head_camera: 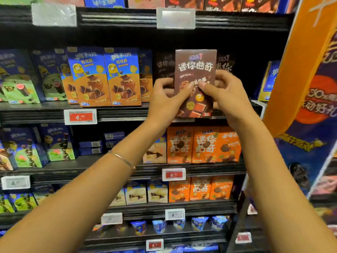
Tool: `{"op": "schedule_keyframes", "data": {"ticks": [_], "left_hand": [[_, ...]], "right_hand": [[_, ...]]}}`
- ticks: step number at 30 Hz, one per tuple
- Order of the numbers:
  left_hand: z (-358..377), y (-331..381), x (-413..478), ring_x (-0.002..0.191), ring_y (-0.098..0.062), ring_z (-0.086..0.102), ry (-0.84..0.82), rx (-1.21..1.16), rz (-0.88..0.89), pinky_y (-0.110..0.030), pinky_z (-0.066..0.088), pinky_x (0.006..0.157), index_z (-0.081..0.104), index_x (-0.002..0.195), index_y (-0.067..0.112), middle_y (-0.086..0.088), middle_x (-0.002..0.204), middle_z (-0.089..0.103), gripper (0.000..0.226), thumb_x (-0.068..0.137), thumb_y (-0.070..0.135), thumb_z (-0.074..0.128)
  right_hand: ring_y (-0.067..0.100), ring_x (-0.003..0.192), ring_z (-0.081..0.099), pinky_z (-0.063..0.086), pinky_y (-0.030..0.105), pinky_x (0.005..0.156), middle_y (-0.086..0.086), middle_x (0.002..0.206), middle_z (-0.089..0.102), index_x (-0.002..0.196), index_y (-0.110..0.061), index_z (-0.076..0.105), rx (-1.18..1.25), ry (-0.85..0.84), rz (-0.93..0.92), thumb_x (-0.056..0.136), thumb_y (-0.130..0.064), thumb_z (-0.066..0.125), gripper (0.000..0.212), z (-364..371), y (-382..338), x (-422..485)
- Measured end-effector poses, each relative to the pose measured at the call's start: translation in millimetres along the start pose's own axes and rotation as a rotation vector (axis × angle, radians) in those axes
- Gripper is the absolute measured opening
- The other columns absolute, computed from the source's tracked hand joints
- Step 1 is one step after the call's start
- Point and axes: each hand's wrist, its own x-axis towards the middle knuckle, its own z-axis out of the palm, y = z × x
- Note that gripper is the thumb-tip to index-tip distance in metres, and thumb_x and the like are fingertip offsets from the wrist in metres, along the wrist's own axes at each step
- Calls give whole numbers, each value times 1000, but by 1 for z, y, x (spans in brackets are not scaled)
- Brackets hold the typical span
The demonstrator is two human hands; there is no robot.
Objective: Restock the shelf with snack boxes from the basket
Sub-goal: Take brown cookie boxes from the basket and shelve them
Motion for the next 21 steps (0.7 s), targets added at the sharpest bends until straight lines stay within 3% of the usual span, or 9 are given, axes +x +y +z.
{"op": "schedule_keyframes", "data": {"ticks": [2,4,9,12,16,19,21], "left_hand": [[2,2,17,98,-16,77,-8,158,68,-30,67,77,48,142,14,-5,117,70,64,94,39,82],[0,1,34,103,-17,72,-22,363,180,-29,65,79,49,143,16,-4,122,63,62,95,40,79],[-2,3,71,122,-24,57,7,1066,576,-38,50,91,56,140,22,-3,131,63,58,95,57,68],[4,2,87,129,-34,54,-35,1391,636,-48,46,100,49,149,22,-11,138,61,72,95,69,59],[10,2,109,137,-42,51,-5,1467,588,-53,47,102,41,156,22,-16,151,52,86,93,80,44],[13,8,127,147,-43,40,-25,1433,514,-53,46,108,33,162,26,-15,162,37,99,86,90,33],[13,15,139,154,-42,32,-89,1405,463,-52,36,119,27,164,28,-13,169,28,109,80,97,27]], "right_hand": [[1,85,74,55,14,62,-3,106,72,134,-14,55,-1,89,-16,94,-25,72,44,-4,3,12],[0,84,73,54,12,60,-5,106,70,134,-14,53,7,156,-17,95,-24,71,45,-8,8,24],[8,95,69,61,29,76,-11,103,63,139,-14,44,-92,233,-6,94,-23,72,54,-17,28,56],[10,98,67,59,29,74,-11,103,60,137,-15,43,-190,239,-5,93,-28,73,56,-16,42,70],[4,85,63,49,15,60,-4,109,61,123,-16,46,-346,205,-19,93,-34,71,43,-12,52,86],[23,106,65,59,38,79,10,124,62,126,-9,48,-459,201,9,95,-35,69,45,-9,55,98],[30,114,62,57,48,91,15,128,59,127,-6,50,-517,192,40,93,-37,70,50,-7,52,104]]}}
